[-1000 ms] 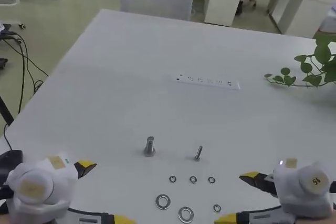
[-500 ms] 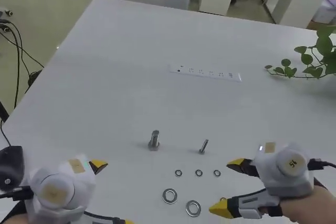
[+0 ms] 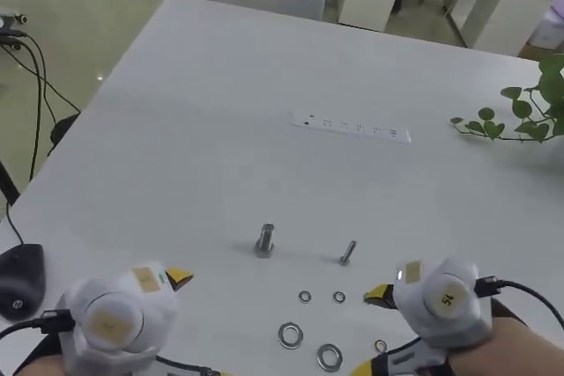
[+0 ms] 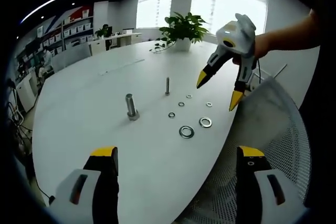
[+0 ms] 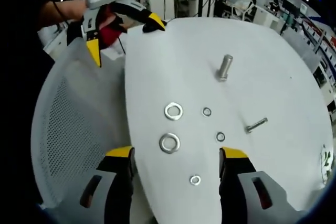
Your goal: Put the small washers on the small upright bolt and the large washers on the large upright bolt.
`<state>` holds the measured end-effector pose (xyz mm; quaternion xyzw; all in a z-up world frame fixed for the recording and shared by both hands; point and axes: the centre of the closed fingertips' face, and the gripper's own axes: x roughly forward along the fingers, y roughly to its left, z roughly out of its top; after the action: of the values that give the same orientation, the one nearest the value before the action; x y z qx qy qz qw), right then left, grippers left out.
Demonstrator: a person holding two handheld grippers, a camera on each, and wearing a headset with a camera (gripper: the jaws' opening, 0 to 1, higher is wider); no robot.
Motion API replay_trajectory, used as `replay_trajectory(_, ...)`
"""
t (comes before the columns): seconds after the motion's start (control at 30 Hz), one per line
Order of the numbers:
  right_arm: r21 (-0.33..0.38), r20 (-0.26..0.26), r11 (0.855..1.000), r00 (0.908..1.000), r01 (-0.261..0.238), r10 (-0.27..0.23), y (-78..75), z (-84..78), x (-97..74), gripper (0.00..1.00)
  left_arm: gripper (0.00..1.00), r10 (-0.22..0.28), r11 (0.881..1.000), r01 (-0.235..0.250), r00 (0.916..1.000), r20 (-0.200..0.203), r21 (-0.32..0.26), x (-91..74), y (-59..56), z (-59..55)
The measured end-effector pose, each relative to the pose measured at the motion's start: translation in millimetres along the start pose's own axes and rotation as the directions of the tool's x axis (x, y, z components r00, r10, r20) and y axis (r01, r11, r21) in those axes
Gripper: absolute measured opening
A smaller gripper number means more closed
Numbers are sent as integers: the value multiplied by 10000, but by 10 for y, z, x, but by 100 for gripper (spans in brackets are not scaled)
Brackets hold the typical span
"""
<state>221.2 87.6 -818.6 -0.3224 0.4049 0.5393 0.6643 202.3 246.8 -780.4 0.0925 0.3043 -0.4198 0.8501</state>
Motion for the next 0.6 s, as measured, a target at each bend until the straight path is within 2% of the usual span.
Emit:
replay_trajectory(0.17, -82, -64, 9999, 9999, -141, 140, -5, 24, 84, 65, 94, -42, 9995, 41, 10000, 32, 327, -4, 11, -2)
replay_trajectory(0.33, -247, -232, 9992, 9992, -329, 324, 25, 37, 187, 61, 93, 40, 9996, -39, 10000, -7, 287, -36, 48, -45)
replay_trajectory(0.5, -478, -486, 9977, 9978, -485, 462, 69, -13, 311, 56, 93, -22, 9985, 29, 9999, -131, 543, -40, 14, -86)
replay_trajectory(0.6, -534, -626, 9970, 9966, -566, 532, 79, -51, 392, 52, 91, -56, 9991, 64, 9998, -186, 430, -37, 6, -105)
